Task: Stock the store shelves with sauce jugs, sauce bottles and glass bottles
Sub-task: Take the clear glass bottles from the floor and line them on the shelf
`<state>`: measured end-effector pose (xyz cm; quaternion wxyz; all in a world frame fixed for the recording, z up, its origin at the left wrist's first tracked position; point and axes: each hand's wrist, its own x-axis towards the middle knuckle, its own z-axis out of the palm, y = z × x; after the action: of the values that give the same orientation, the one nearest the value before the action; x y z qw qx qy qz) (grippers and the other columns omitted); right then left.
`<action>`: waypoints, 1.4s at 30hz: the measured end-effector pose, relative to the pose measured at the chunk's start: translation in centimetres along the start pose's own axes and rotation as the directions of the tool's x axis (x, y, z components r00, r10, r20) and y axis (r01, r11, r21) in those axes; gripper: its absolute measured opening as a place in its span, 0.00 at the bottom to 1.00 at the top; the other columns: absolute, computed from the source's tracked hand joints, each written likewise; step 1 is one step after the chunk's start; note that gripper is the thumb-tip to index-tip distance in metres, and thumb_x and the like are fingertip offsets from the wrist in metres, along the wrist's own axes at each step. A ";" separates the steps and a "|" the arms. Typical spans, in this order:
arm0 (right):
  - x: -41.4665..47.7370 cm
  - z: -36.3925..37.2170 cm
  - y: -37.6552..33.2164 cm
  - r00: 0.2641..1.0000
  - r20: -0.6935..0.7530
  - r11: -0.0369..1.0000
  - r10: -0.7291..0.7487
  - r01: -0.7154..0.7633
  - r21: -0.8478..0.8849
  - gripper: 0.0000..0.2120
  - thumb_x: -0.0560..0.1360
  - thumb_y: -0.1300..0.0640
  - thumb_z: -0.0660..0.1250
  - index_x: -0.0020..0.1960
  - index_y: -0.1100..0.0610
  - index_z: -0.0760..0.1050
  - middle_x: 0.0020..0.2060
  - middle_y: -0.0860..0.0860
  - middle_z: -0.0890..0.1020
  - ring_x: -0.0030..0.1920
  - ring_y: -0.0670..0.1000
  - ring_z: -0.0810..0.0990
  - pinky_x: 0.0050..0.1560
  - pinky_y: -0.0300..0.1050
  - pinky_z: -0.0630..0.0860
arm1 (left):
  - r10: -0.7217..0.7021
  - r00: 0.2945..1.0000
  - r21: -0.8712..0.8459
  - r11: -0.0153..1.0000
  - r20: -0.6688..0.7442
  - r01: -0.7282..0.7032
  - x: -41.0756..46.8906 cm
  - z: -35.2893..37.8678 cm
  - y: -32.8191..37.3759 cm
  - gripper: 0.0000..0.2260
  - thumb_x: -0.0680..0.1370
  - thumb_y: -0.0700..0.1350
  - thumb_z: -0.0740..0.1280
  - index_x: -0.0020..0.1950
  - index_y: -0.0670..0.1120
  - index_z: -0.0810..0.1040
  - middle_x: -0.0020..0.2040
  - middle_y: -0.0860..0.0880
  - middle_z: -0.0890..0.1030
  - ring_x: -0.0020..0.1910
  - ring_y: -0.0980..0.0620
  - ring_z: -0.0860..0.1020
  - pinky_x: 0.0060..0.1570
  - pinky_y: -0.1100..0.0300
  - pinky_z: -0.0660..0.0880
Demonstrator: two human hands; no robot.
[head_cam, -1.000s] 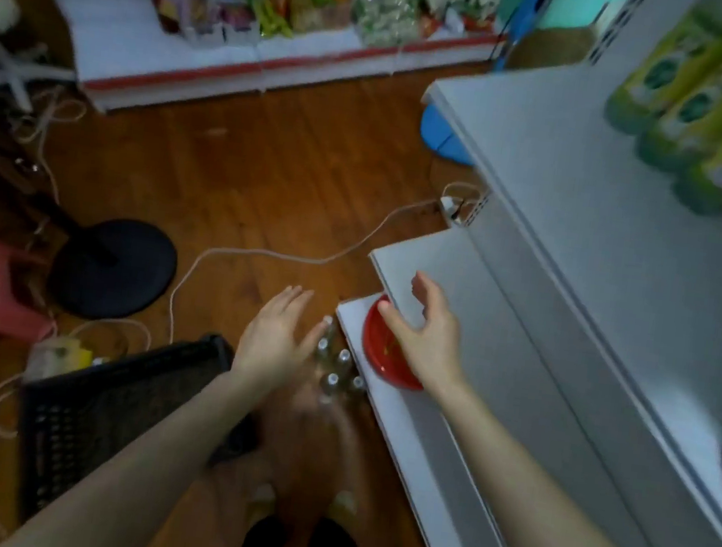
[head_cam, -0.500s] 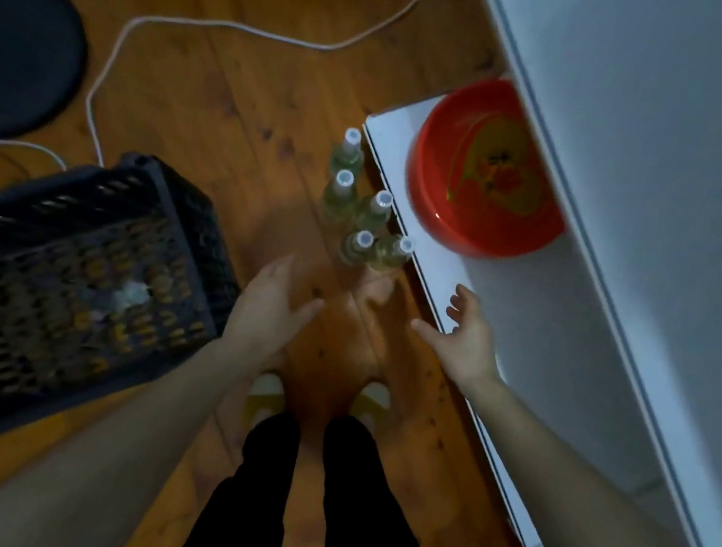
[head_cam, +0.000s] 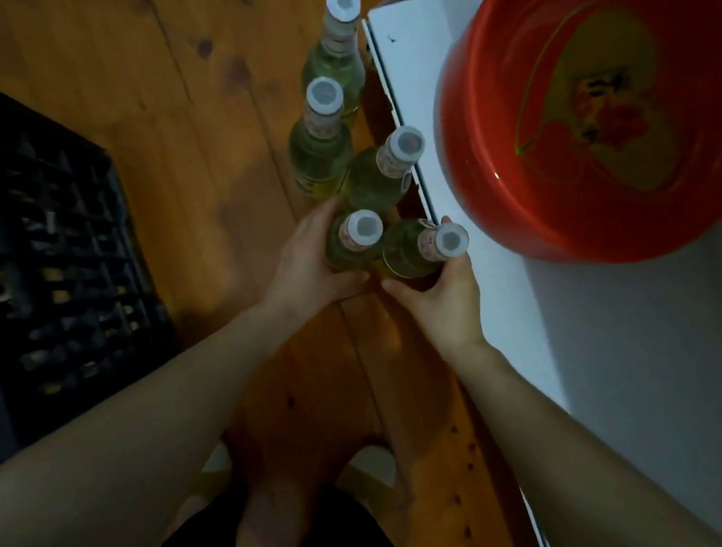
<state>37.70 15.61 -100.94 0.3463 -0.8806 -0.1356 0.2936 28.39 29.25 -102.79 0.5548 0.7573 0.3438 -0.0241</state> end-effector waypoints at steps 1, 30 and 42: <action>0.3 0.3 0.1 1.000 -0.024 1.000 -0.020 0.020 -0.004 0.39 0.64 0.57 0.77 0.70 0.58 0.62 0.62 0.48 0.74 0.64 0.46 0.70 0.65 0.38 0.67 | 0.005 1.000 -0.007 1.000 -0.012 -0.005 0.1 0.2 -0.3 0.38 0.62 0.49 0.75 0.69 0.47 0.67 0.65 0.49 0.74 0.64 0.52 0.71 0.61 0.62 0.67; -29.5 -24.7 -36.8 0.997 -0.071 0.976 0.026 -0.010 0.217 0.25 0.60 0.58 0.79 0.54 0.51 0.73 0.43 0.41 0.80 0.46 0.38 0.79 0.50 0.31 0.75 | 0.006 0.999 -0.004 1.000 -0.036 -0.007 -30.6 -27.0 37.3 0.31 0.64 0.44 0.78 0.63 0.52 0.70 0.48 0.64 0.73 0.50 0.62 0.72 0.45 0.77 0.67; -35.6 -44.5 -49.8 0.878 -0.451 0.906 -0.162 0.314 0.286 0.25 0.59 0.65 0.79 0.47 0.44 0.74 0.43 0.40 0.81 0.42 0.35 0.80 0.43 0.26 0.74 | 0.361 0.929 0.074 0.932 -0.078 -0.355 -31.5 -33.5 60.1 0.30 0.59 0.45 0.80 0.55 0.56 0.71 0.45 0.60 0.76 0.43 0.64 0.74 0.44 0.67 0.69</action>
<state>34.94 12.32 -25.35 0.5522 -0.8229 -0.1130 0.0726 25.77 33.51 -27.26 0.5111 0.8236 0.2239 0.1017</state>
